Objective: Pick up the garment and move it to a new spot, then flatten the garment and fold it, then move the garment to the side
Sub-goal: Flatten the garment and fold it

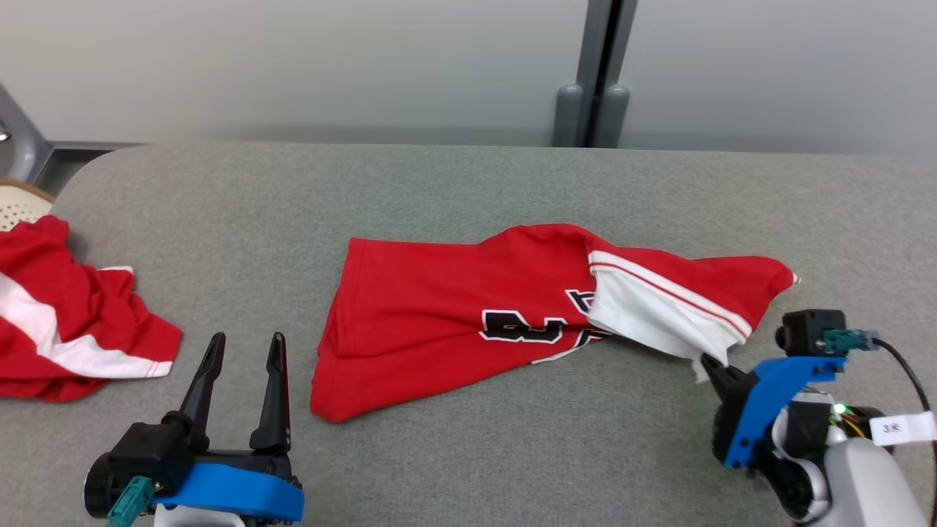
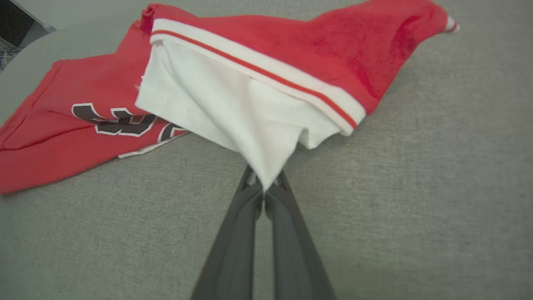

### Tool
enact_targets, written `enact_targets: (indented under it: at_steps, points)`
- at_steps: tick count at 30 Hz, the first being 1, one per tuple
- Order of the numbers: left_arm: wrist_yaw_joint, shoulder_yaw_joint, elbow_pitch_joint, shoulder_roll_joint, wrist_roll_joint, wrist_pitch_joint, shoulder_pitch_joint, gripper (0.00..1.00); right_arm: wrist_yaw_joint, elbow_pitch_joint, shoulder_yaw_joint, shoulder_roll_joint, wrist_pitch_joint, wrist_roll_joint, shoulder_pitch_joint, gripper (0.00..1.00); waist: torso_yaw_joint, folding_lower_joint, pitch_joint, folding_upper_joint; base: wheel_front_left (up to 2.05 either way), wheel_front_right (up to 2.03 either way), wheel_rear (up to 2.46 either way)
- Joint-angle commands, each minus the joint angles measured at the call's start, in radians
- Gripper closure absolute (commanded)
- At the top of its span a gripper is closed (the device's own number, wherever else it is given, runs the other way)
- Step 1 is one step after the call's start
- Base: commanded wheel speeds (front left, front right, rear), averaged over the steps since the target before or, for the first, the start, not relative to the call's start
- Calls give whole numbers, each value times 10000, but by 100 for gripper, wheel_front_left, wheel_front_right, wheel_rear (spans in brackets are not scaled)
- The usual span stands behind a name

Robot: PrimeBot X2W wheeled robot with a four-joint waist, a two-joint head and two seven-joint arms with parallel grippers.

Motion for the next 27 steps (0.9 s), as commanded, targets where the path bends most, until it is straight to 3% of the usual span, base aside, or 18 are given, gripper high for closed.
enact_targets:
  at_steps: [1, 10, 18, 19, 20, 23, 27]
  points:
    - [67, 33, -53, 38, -60, -17, 31, 0, 5, -318, -126, -14, 189, -178, 243, 100, -144, -1, -68, 0, 0, 0, 0]
    - [117, -7, -159, 41, -88, -7, 10, 0, 5, -4081, -1851, -9, 2856, -645, 2467, 100, -569, -1, -93, 0, 0, 0, 0]
    - [138, -34, -125, 90, -148, -21, -43, 0, 5, -5056, -3165, -13, 4056, -1007, 3280, 100, -666, -1, -77, 0, 0, 0, 0]
    - [137, -55, -110, 89, -140, -21, -39, 0, 5, -5049, -3177, -7, 4062, -1025, 3312, 71, -661, -1, -97, 0, 0, 0, 0]
    - [140, -72, -103, 88, -131, -19, -20, 0, 5, -4939, -3233, -7, 4146, -963, 3377, 0, -657, -1, -121, 0, 0, 0, 0]
    - [139, -143, -89, 86, -123, 8, 56, 0, 5, -4796, -3171, -10, 4145, -730, 3429, 0, -612, -1, -207, 0, 0, 0, 0]
    - [150, -214, -98, 73, -138, 40, 141, 0, 5, -5004, -3034, -10, 3313, -662, 3175, 0, -511, -1, -325, 0, 0, 0, 0]
